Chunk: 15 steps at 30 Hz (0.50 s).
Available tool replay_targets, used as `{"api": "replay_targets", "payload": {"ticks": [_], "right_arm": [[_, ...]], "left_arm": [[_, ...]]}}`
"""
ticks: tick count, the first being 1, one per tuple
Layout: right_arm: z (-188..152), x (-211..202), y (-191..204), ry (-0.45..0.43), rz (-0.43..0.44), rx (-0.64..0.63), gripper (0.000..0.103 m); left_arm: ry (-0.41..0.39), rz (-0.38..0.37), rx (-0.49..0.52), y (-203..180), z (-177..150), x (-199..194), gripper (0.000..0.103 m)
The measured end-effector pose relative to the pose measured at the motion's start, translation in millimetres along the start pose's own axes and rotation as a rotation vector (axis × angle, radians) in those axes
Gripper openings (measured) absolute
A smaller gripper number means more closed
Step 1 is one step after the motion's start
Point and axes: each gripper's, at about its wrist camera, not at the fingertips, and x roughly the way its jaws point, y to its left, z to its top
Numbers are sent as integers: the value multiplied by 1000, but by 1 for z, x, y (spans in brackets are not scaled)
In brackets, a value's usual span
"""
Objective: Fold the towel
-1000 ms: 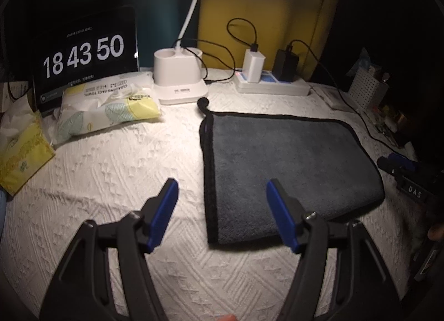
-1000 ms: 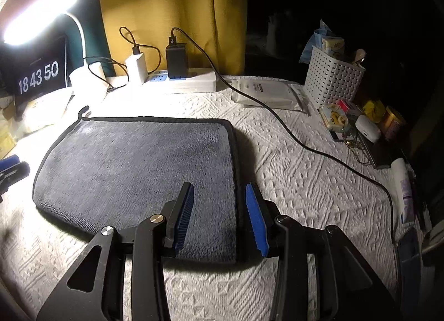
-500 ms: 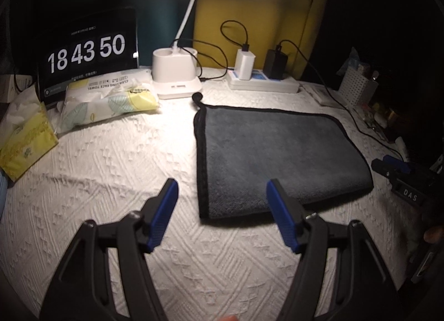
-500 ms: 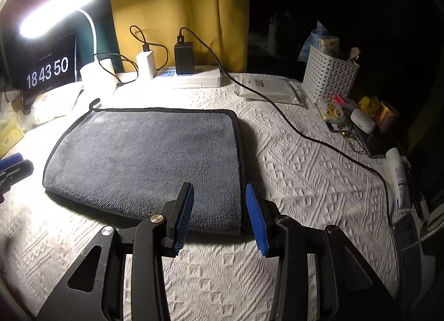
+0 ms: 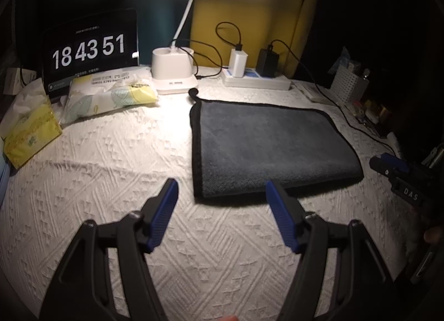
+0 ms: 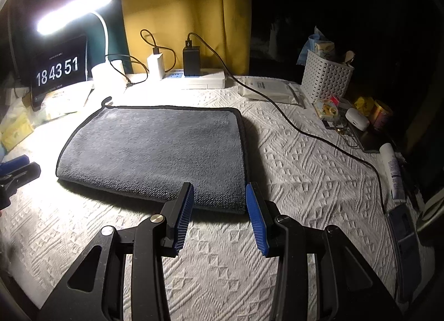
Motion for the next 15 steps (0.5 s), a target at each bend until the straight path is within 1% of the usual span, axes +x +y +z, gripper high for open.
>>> {"api": "replay_targets", "payload": {"ticks": [10,15], "right_arm": [[-12,-18,5,-17,10,-7,41],[-17,-28,8,-25,10,-14,42]], "left_arm": [[-23,-17,10,-7,-12,-18,67],[-29,-40,0,-10,-18,-27,67]]}}
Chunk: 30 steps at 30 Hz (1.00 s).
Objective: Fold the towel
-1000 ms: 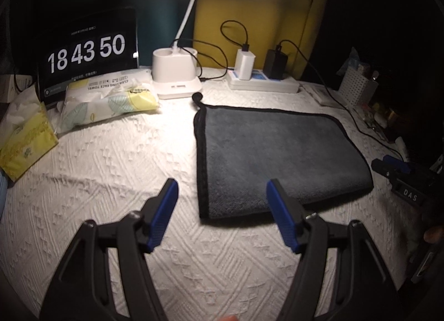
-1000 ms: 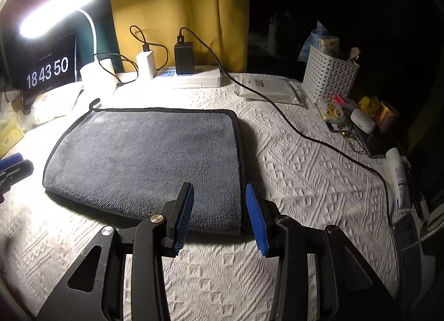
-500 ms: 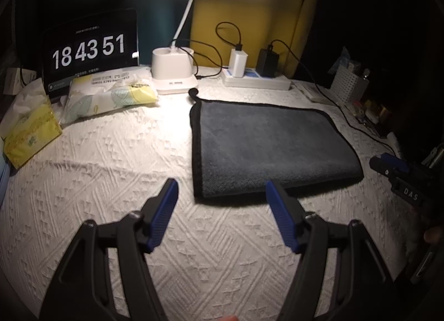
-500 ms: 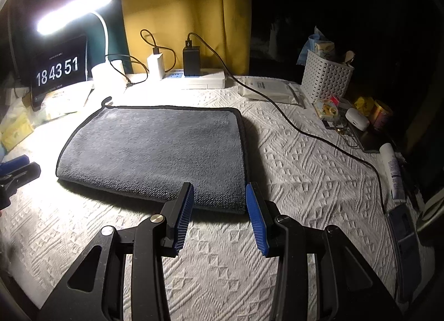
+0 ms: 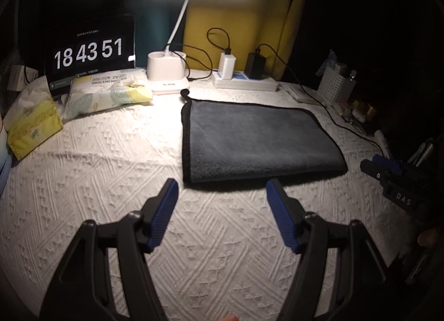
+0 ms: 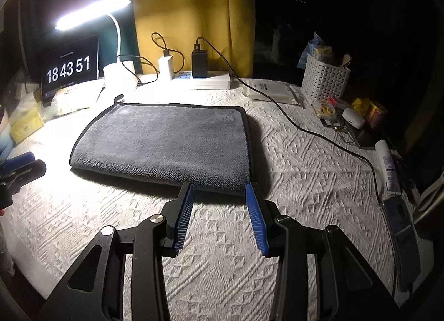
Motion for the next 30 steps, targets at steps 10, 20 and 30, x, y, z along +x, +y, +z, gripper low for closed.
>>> {"api": "replay_targets", "payload": {"ticks": [10,20,30], "right_arm": [[-11,-20,6,-20,6,-9,41],[-20,-40,14,-43,22,-24,41],[-26,-64,21,-81,29,-34,41]], "left_arm": [[-26,-41,-4,-8,-15,-20,67],[-55,-49,3,-15,-28,-39,68],[-92,-59,5,-22,-40,-60,68]]}}
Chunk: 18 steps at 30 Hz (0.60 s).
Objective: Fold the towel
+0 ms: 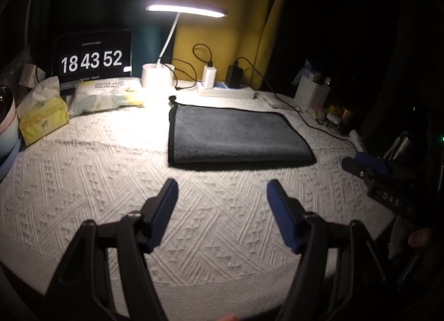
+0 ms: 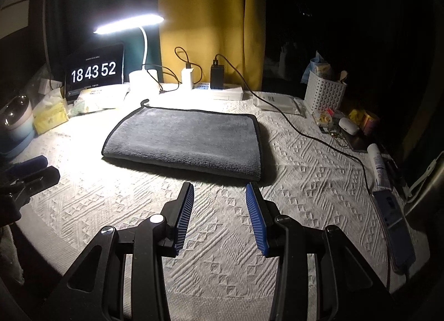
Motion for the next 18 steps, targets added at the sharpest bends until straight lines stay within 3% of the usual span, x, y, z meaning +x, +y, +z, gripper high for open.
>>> {"api": "replay_targets", "payload": {"ticks": [5,9,18], "right_arm": [[-4,-17,4,-27,2,0,41],[-6,-34,8,-57,-1,-6,41],[-12,-65,11,-100,0,-4,41]], "left_arm": [[-29,-24,-13,-2,-5,-11,68],[-57,-30,-7,-6,-6,-24,79],[-111,-40,9,-15,-8,-52,80]]}}
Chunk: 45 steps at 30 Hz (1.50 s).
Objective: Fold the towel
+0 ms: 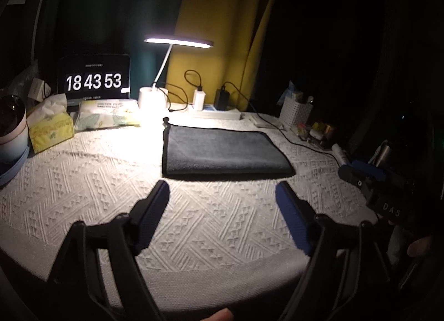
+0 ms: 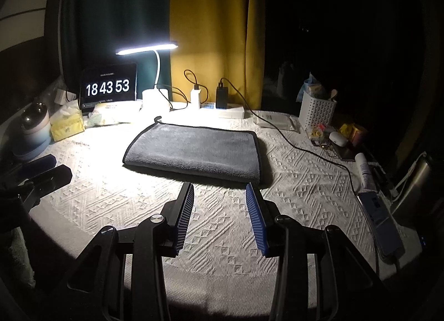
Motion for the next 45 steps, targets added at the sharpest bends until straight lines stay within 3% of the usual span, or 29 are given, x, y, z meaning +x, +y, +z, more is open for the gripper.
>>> {"api": "replay_targets", "payload": {"ticks": [14,24,27,29,34,45], "right_arm": [[-2,-42,-2,-89,-6,8,42],[-1,-70,-2,-157,-25,6,42],[-1,-77,-1,-167,-33,5,51],[0,-82,-1,-177,-36,5,61],[2,-88,0,-195,-36,3,62],[3,-89,0,-198,-36,5,62]], "left_arm": [[-124,-7,-32,10,-2,-44,80],[-232,54,3,2,1,-73,81],[-254,57,17,-2,2,-80,93],[-276,58,24,-4,3,-86,93],[-302,113,59,-10,8,-91,93],[-328,121,79,-12,10,-96,93]]}}
